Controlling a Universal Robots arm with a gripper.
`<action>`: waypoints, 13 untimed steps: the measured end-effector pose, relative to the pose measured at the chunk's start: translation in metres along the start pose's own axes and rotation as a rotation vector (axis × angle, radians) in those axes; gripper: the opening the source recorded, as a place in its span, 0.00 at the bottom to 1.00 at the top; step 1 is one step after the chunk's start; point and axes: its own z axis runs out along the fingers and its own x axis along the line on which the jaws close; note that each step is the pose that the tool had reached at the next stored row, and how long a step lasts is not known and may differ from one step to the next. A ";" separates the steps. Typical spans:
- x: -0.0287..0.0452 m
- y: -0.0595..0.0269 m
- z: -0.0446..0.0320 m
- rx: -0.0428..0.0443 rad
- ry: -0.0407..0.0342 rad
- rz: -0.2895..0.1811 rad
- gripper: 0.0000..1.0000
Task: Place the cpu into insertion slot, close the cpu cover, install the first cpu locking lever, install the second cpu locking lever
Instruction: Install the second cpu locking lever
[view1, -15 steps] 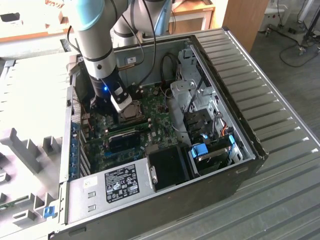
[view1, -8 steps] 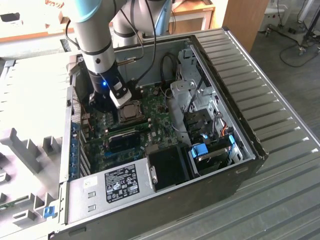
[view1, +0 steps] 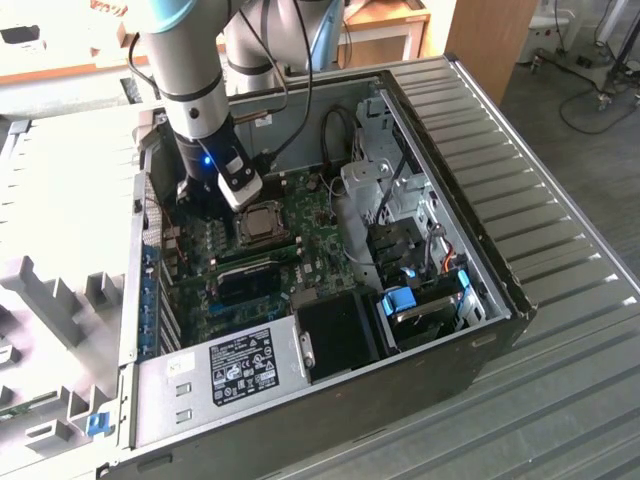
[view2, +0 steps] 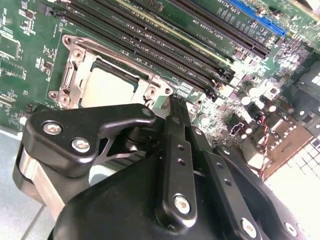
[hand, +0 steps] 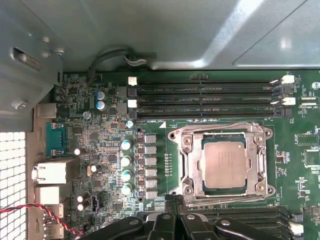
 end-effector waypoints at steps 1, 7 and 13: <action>-0.0001 0.0000 0.0000 0.0001 0.0000 0.000 0.11; -0.0102 0.0004 0.0005 0.0002 0.0001 0.000 0.11; -0.0248 0.0012 0.0013 0.0001 0.0001 0.000 0.11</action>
